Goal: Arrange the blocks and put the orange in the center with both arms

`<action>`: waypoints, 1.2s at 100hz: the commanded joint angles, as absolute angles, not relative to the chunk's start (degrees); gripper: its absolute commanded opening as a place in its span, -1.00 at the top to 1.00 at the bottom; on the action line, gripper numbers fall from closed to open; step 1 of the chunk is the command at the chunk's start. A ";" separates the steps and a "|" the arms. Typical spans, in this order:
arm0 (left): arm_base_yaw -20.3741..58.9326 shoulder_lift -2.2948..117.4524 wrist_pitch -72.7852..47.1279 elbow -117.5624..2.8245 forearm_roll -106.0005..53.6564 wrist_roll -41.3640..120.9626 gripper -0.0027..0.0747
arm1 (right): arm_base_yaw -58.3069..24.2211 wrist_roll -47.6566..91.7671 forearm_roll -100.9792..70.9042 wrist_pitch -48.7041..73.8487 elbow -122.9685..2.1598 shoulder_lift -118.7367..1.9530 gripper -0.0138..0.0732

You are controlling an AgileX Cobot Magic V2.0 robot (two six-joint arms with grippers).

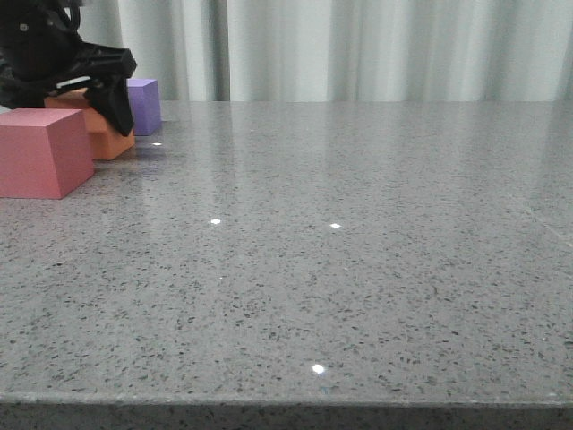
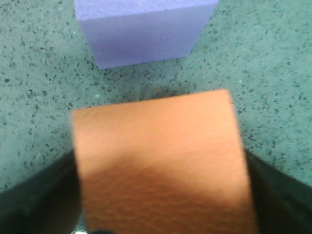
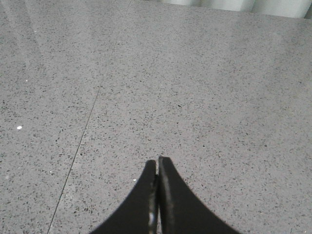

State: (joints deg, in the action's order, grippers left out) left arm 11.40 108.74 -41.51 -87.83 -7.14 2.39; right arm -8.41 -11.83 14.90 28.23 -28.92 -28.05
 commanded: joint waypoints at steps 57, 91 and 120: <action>8.98 91.23 -34.02 -84.84 -7.92 2.39 -0.80 | -8.06 -11.69 16.25 23.83 -30.31 -28.00 0.84; 6.52 67.42 -20.71 -60.10 -8.60 2.39 -0.80 | -8.06 -11.69 16.25 23.83 -30.31 -28.00 0.84; 6.52 46.85 -18.15 -43.80 -9.21 2.39 -0.80 | -8.06 -11.69 16.25 23.83 -30.31 -28.00 0.84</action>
State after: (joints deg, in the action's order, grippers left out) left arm 6.57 52.86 -22.85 -45.81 -8.36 2.53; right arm -8.41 -11.83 14.90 28.23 -28.92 -28.05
